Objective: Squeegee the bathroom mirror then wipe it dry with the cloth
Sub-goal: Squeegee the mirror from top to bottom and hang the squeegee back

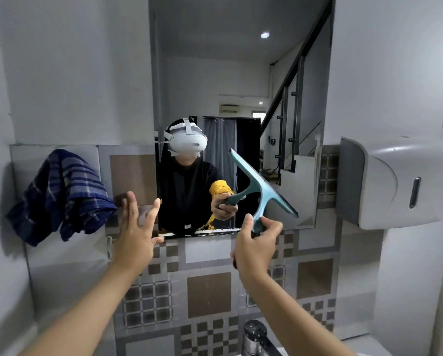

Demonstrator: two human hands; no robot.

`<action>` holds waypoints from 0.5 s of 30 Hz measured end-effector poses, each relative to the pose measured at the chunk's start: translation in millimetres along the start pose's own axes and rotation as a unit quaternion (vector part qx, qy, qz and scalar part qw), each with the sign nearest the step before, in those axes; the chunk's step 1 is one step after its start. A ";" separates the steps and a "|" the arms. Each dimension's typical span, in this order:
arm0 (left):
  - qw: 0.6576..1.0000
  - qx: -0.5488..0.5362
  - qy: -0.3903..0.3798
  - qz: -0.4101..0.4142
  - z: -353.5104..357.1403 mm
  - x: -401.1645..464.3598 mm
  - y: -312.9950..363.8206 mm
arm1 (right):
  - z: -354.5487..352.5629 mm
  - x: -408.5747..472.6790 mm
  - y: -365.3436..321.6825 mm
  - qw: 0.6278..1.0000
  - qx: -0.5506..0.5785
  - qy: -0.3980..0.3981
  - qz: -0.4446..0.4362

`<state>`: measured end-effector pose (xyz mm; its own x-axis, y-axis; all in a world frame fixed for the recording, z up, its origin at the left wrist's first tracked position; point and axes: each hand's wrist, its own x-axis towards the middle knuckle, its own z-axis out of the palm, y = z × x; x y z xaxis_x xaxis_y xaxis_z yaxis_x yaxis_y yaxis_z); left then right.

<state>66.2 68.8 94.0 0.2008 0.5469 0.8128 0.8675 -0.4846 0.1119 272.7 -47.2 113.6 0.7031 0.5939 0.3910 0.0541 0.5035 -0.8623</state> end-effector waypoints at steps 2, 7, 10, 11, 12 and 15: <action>1.000 -0.006 -0.011 -0.014 -0.7 0.7 1.1 | 15.5 -11.1 -2.1 1.000 0.017 -0.010 0.012; 0.999 -0.017 -0.027 -0.021 -6.5 0.2 5.6 | 48.2 -34.2 5.0 0.999 0.019 -0.030 0.012; 1.000 -0.007 -0.023 0.009 -8.0 -8.5 3.5 | 59.6 -53.3 8.1 0.997 -0.010 -0.065 -0.029; 1.000 -0.004 -0.020 0.018 -6.9 -13.2 1.8 | 62.4 -59.4 8.6 0.995 -0.019 -0.083 -0.042; 1.000 -0.006 -0.019 0.023 -5.5 -17.8 -0.1 | 64.3 -64.6 9.5 0.993 -0.025 -0.102 -0.056; 0.999 -0.021 -0.017 0.035 -0.1 -26.1 -4.7 | 63.0 -70.5 11.9 0.986 -0.049 -0.126 -0.101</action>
<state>56.9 56.7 72.3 0.2757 0.5335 0.7996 0.8309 -0.5506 0.0808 179.1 -43.6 96.0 0.4727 0.6307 0.6154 0.2527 0.5720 -0.7803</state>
